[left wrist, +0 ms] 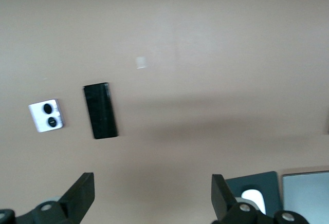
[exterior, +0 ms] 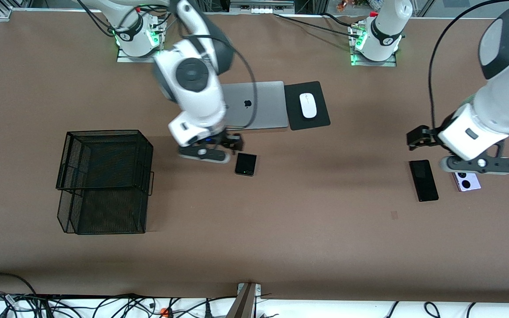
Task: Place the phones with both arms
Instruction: 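Grasp the flip phone with the right gripper while the left gripper reaches the slab, then lift the flip phone with the right gripper while the left gripper grasps the slab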
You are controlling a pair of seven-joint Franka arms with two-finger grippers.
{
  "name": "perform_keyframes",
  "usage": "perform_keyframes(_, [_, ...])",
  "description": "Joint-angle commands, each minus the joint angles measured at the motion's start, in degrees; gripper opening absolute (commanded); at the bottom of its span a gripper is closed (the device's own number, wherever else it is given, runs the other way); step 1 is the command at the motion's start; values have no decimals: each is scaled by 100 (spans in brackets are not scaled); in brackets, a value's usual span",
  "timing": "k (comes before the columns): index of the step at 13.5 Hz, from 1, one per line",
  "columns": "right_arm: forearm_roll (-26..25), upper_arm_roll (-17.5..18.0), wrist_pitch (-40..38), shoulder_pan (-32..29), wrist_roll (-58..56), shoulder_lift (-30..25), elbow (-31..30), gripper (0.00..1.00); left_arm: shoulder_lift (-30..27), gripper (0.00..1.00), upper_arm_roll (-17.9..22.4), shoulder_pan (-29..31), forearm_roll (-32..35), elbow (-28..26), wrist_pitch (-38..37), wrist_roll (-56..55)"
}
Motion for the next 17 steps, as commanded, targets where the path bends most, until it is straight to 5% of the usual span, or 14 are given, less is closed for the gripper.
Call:
perform_keyframes(1, [-170,-112,123,282,709,666,646,100,-104,100,-94,39,157,-94,-76,83])
perform_keyframes(11, [-442,-130,1397,300,2065,1634,462,100,-245,100,-85,240,253,-515,-165,118])
perform_keyframes(17, [-487,-130,1610,309,1916,1898,331,100,-175,100,-76,768,262,-2131,1793,126])
